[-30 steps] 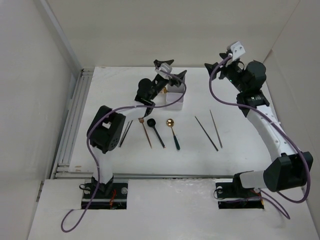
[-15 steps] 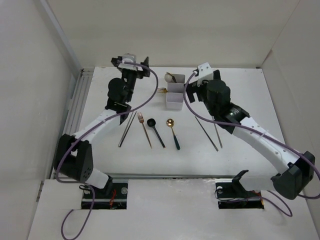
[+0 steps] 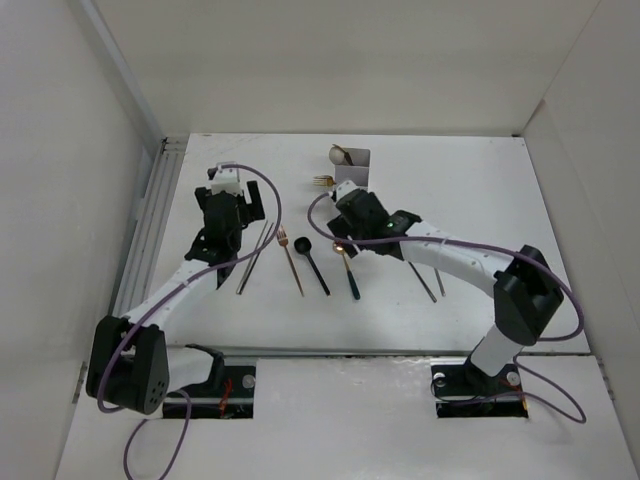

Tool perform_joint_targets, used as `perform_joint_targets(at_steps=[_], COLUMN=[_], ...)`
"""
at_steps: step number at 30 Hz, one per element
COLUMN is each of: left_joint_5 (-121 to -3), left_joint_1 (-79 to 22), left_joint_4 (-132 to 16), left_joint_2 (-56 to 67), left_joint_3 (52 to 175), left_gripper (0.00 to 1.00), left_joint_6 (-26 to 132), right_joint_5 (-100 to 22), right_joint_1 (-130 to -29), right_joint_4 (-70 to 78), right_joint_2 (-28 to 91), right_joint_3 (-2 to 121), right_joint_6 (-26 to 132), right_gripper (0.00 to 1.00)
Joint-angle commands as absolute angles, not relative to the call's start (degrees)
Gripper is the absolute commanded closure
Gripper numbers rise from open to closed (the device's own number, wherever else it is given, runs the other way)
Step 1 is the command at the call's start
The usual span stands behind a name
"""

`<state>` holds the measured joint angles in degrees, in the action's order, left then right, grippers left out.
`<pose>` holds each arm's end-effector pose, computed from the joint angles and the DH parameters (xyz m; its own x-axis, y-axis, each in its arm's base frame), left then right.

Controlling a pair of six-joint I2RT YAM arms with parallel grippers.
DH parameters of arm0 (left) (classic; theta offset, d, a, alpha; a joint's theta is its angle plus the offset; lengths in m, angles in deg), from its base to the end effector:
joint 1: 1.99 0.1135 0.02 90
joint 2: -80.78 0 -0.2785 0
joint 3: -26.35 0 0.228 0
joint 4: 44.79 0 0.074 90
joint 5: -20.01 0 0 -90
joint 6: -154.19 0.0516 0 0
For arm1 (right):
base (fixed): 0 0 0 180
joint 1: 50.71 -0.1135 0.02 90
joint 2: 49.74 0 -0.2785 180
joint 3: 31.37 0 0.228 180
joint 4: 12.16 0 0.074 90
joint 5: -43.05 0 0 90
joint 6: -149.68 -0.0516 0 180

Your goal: Sort the eating utensils into containers

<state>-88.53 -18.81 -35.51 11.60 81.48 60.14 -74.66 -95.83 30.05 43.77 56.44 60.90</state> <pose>0.2581 -0.0609 0.3082 -0.0774 -0.0466 -0.9959 -0.0345 0.9984 -0.0440 0.2598 0.2269 0.2800 -0.5148 -0.5437 -0.6628 -0.4184 0.8342 -0.3593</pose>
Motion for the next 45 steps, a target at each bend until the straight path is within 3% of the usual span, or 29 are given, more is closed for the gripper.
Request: perform_joint_targets(at_steps=[1,7,13,28,29,30,32,39,45], left_joint_5=[-89.41,-91.52,-90.99,-90.9,-90.91,-90.91,-90.91,-91.43,-90.3], left_joint_1=[-19.83,-21.76,-22.29,-22.82,-22.82,-22.82,-22.82,-22.82,-21.76], left_joint_4=[-35.63,-32.28,-30.43,-30.43,-29.91,-29.9,-29.37,-28.85,-28.85], left_joint_2=[15.31,16.45,16.45,16.98,16.98,16.98,16.98,15.93,14.78], left_joint_3=[79.75,77.37,76.85,75.79,75.79,75.79,75.79,75.79,77.02], left_gripper=[0.19,0.17,0.17,0.17,0.16,0.16,0.16,0.16,0.16], left_joint_6=[57.51,57.51,57.51,58.04,58.04,58.56,58.57,58.57,57.43], right_joint_5=[-64.91,-50.22,-45.55,-55.47,-55.48,-56.09,-56.09,-60.13,-61.98], right_joint_1=[-97.38,-97.38,-97.38,-99.75,-99.75,-99.75,-99.75,-99.75,-95.9], right_joint_4=[31.4,26.13,25.24,33.15,33.15,33.15,33.76,32.98,16.66], right_joint_2=[43.94,46.58,54.84,59.16,59.77,60.29,60.3,57.15,42.83], right_joint_3=[56.32,50.78,52.0,55.43,55.43,56.04,56.57,59.65,57.82], right_joint_6=[58.1,54.42,53.8,50.28,50.28,50.28,50.98,54.58,62.14], right_gripper=[0.15,0.34,0.54,0.64,0.69,0.83,1.0,1.0,1.0])
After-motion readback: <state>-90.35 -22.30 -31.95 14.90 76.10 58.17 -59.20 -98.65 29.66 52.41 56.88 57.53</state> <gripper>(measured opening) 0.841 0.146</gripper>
